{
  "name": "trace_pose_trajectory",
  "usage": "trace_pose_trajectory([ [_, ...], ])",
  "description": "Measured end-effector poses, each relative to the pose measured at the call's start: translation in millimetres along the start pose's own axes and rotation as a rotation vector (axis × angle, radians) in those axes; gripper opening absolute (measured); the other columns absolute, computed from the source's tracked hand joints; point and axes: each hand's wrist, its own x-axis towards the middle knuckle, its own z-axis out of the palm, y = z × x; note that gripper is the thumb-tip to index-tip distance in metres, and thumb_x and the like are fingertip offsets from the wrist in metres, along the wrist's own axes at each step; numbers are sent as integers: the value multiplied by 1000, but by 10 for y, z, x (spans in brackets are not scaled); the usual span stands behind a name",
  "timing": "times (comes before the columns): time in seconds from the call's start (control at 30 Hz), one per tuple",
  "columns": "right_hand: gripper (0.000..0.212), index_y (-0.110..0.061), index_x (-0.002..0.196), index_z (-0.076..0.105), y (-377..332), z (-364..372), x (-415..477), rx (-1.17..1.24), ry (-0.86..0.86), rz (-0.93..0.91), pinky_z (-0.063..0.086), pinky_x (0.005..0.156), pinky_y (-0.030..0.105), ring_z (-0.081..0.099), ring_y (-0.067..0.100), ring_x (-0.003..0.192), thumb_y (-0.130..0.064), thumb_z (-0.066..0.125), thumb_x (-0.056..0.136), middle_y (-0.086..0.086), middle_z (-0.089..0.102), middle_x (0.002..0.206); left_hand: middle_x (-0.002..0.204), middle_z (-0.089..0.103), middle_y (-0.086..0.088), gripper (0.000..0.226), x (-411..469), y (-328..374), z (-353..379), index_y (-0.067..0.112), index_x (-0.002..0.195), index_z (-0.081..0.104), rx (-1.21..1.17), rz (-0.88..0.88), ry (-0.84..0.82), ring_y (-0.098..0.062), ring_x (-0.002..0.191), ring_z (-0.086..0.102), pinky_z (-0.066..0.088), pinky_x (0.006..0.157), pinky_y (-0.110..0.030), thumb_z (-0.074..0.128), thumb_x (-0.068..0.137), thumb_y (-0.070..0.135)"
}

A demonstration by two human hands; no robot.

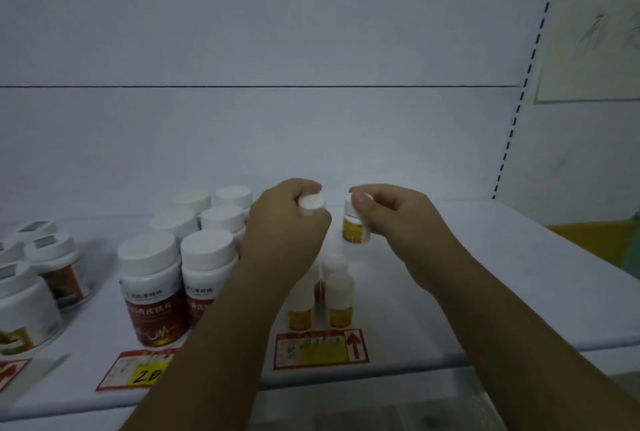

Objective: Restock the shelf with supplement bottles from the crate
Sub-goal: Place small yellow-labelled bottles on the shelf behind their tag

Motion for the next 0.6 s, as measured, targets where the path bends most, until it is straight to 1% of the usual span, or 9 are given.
trace_pose_trajectory([
  [0.1, 10, -23, 94, 68, 143, 27, 194, -123, -163, 59, 55, 81, 29, 65, 12, 87, -24, 61, 87, -3, 70, 94, 88, 61, 12, 37, 43, -72, 102, 25, 106, 63, 4, -104, -34, -6, 83, 60, 56, 78, -33, 60, 72, 10],
  [0.17, 10, -21, 93, 69, 277, 51, 235, -137, -215, 84, 56, 80, 28, 66, 12, 85, -22, 63, 85, 0, 71, 92, 86, 60, 14, 33, 28, -156, 143, 28, 99, 62, 23, -140, -39, -5, 83, 59, 55, 76, -31, 60, 71, 10],
  [0.2, 8, -22, 91, 69, 334, 60, 242, -130, -233, 88, 57, 77, 26, 66, 12, 84, -22, 64, 84, 0, 71, 91, 84, 60, 16, 31, 20, -194, 152, 31, 95, 61, 40, -152, -44, -2, 82, 58, 55, 72, -27, 61, 72, 11],
  [0.27, 6, -24, 87, 68, 410, 77, 252, -81, -269, 109, 57, 72, 22, 67, 14, 84, -20, 66, 83, 1, 70, 91, 83, 60, 17, 27, 16, -246, 145, 34, 90, 59, 80, -164, -71, 3, 77, 57, 48, 59, -17, 61, 74, 13],
  [0.33, 5, -23, 85, 67, 459, 98, 264, -50, -298, 135, 57, 71, 22, 67, 16, 85, -19, 67, 83, 4, 70, 90, 83, 60, 18, 24, 36, -271, 120, 36, 82, 57, 132, -179, -106, 3, 75, 58, 43, 54, -13, 61, 75, 14],
  [0.4, 5, -21, 87, 67, 488, 130, 250, -63, -321, 133, 58, 74, 26, 67, 17, 86, -19, 67, 83, 5, 70, 90, 83, 61, 17, 22, 62, -294, 100, 36, 77, 56, 182, -205, -139, 2, 75, 58, 44, 55, -14, 63, 75, 15],
  [0.5, 9, -20, 93, 67, 521, 162, 221, -104, -372, 101, 56, 84, 35, 66, 17, 89, -22, 64, 85, 4, 70, 94, 82, 62, 16, 19, 60, -319, 112, 35, 75, 57, 217, -232, -201, 2, 75, 58, 42, 55, -13, 66, 76, 18],
  [0.57, 8, -22, 91, 68, 523, 155, 214, -88, -388, 118, 55, 86, 39, 66, 17, 91, -24, 62, 86, 3, 70, 94, 85, 63, 14, 16, 39, -330, 139, 33, 79, 58, 202, -235, -215, 2, 77, 57, 42, 58, -13, 66, 78, 19],
  [0.6, 10, -22, 91, 68, 517, 148, 209, -77, -391, 132, 55, 88, 40, 65, 18, 91, -26, 60, 87, 3, 70, 94, 89, 63, 12, 14, 25, -331, 151, 32, 83, 59, 198, -239, -214, 2, 78, 56, 43, 60, -14, 64, 79, 19],
])
